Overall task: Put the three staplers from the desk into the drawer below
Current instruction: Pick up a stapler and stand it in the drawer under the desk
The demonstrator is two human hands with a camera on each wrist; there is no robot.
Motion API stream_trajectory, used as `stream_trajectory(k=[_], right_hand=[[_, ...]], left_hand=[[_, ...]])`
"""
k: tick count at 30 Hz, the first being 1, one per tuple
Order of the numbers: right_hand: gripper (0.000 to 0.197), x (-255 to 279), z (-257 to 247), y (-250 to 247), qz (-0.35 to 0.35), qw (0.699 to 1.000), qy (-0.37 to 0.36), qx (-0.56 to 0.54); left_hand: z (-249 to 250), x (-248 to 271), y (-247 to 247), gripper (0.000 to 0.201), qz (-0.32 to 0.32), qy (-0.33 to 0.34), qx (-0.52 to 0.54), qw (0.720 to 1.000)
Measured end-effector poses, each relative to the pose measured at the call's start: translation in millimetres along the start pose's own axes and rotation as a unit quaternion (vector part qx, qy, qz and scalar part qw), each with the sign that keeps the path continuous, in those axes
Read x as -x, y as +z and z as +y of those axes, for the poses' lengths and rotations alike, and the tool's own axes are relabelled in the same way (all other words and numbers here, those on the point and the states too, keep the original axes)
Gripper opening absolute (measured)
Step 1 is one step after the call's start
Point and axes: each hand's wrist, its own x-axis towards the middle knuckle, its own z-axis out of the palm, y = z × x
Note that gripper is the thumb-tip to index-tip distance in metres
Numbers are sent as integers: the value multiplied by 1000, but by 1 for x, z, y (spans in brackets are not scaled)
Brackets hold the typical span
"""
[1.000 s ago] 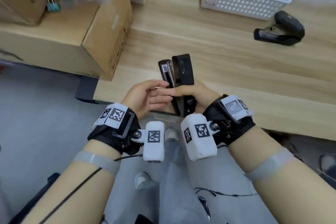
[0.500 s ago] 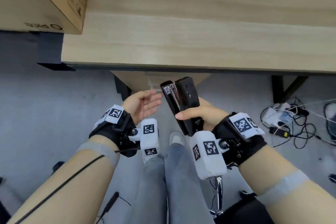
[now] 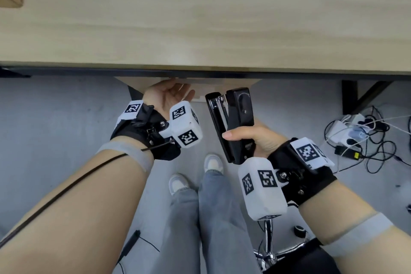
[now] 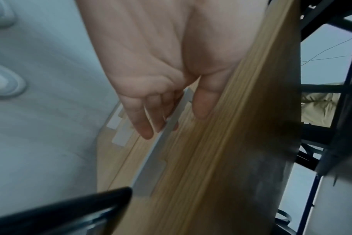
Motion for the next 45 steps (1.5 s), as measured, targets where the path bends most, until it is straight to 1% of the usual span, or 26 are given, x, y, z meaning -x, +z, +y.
stream_trajectory(k=[6, 8, 12, 13, 16, 17, 20, 22, 23, 24, 26, 28, 29, 30, 31, 32, 33, 34, 36, 37, 38, 39, 40, 42, 44, 45], right_hand=[[37, 4, 2, 4, -14, 1000, -2, 6], [36, 8, 2, 8, -12, 1000, -5, -1], [32, 18, -1, 21, -15, 1000, -6, -26], [33, 20, -2, 25, -16, 999, -6, -33], [56, 26, -1, 35, -7, 999, -15, -29], [55, 28, 0, 39, -7, 999, -19, -29], [38, 32, 3, 47, -20, 999, -22, -43], [29, 35, 7, 52, -35, 998, -20, -45], [26, 36, 9, 54, -44, 998, -20, -42], [22, 36, 10, 57, -47, 998, -18, -38], [21, 36, 13, 64, -34, 999, -13, -34], [27, 35, 16, 70, -20, 999, -6, -25], [35, 33, 18, 73, -14, 1000, -4, -19], [41, 30, 19, 76, -6, 1000, 4, -18], [40, 27, 20, 79, 2, 1000, 13, -19], [32, 25, 20, 84, 7, 999, 23, -20], [26, 23, 18, 88, 12, 999, 33, -19], [23, 21, 17, 92, 20, 999, 37, -15], [26, 14, 14, 99, 36, 999, 30, -2], [31, 10, 13, 102, 41, 999, 26, 10], [35, 7, 10, 107, 47, 998, 20, 20], [46, 3, 8, 110, 52, 998, 15, 32], [49, -2, 6, 114, 56, 997, 17, 48], [39, -16, 3, 125, 67, 994, 27, 85], [30, -32, 2, 136, 84, 987, 35, 131], [32, -41, 3, 141, 95, 981, 36, 166]], left_hand=[[-4, 8, -12, 20, 17, 1, -75, 997], [-9, 17, -20, 18, 21, -16, -64, 998], [-24, 39, -42, 23, 32, -70, 10, 997], [-29, 45, -48, 24, 32, -80, 18, 996], [-42, 61, -67, 22, 43, -111, 22, 993], [-46, 66, -73, 22, 52, -125, 13, 991], [-53, 84, -93, 28, 92, -153, -26, 984], [-47, 99, -111, 43, 153, -126, -22, 980], [-39, 108, -119, 46, 184, -83, 6, 979], [-27, 117, -127, 41, 204, -28, 52, 977], [3, 132, -136, 28, 259, 80, 113, 956], [28, 134, -143, 22, 289, 129, 43, 948], [37, 132, -142, 25, 284, 133, -43, 948], [41, 125, -141, 35, 276, 123, -161, 940], [42, 119, -140, 44, 262, 99, -290, 915], [40, 115, -136, 48, 248, 79, -403, 877], [36, 113, -133, 51, 232, 59, -482, 843], [31, 111, -131, 53, 216, 44, -538, 813], [22, 111, -130, 57, 198, 28, -624, 755], [19, 114, -131, 57, 197, 29, -653, 731], [18, 115, -132, 58, 198, 36, -666, 719], [19, 117, -134, 58, 198, 43, -662, 721], [19, 118, -136, 59, 199, 45, -650, 732], [19, 119, -142, 61, 197, 37, -624, 755], [19, 119, -147, 63, 195, 23, -613, 766], [19, 118, -150, 66, 190, 18, -613, 766]])
